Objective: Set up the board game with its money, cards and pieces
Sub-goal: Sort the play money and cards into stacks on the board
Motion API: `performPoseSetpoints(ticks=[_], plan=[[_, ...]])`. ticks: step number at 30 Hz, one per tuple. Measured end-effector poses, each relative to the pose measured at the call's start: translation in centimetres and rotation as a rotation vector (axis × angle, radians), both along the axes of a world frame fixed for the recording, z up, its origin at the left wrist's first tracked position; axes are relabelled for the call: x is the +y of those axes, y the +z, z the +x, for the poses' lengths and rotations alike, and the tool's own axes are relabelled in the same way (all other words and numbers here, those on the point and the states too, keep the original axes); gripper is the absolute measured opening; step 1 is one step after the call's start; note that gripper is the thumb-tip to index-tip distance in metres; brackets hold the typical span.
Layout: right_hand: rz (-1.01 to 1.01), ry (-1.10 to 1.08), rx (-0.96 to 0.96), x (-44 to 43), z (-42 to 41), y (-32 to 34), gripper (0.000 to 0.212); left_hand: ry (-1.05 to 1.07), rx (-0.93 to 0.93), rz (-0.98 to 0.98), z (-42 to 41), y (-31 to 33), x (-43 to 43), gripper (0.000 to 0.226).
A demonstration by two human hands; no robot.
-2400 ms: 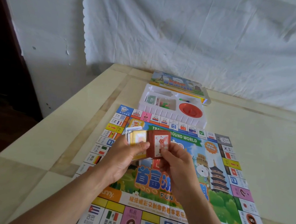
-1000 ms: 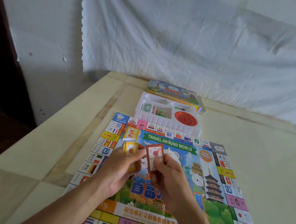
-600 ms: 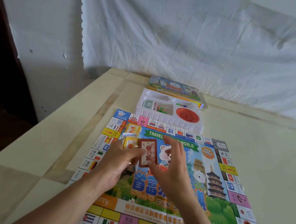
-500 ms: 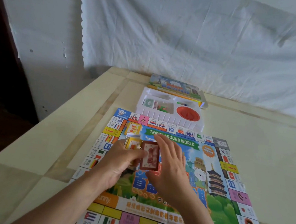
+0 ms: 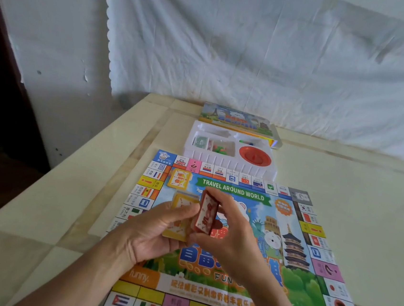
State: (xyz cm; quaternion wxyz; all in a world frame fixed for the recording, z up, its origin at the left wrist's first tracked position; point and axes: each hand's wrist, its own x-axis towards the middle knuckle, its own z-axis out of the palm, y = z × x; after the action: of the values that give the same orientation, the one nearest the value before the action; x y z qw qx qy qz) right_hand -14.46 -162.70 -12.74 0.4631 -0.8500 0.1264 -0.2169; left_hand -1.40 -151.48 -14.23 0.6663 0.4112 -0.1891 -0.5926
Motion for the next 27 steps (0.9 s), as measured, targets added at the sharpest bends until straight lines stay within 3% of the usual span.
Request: performPoseSetpoints(ticks=[11,24,27], plan=[[-0.024,0.037,0.004,0.15,0.28,-0.28,0.073,-0.025,-0.009,-0.064,0.15,-0.02,-0.01,0.062],[-0.231,-0.01,0.009,-0.2,0.45,-0.33,0.069,-0.011,0.035,0.002,0.14,0.04,0.08,0.059],[-0.258,-0.051,0.012,-0.5,0.58,-0.41,0.065,0.077,0.051,0.053,0.09,0.37,0.03,0.054]])
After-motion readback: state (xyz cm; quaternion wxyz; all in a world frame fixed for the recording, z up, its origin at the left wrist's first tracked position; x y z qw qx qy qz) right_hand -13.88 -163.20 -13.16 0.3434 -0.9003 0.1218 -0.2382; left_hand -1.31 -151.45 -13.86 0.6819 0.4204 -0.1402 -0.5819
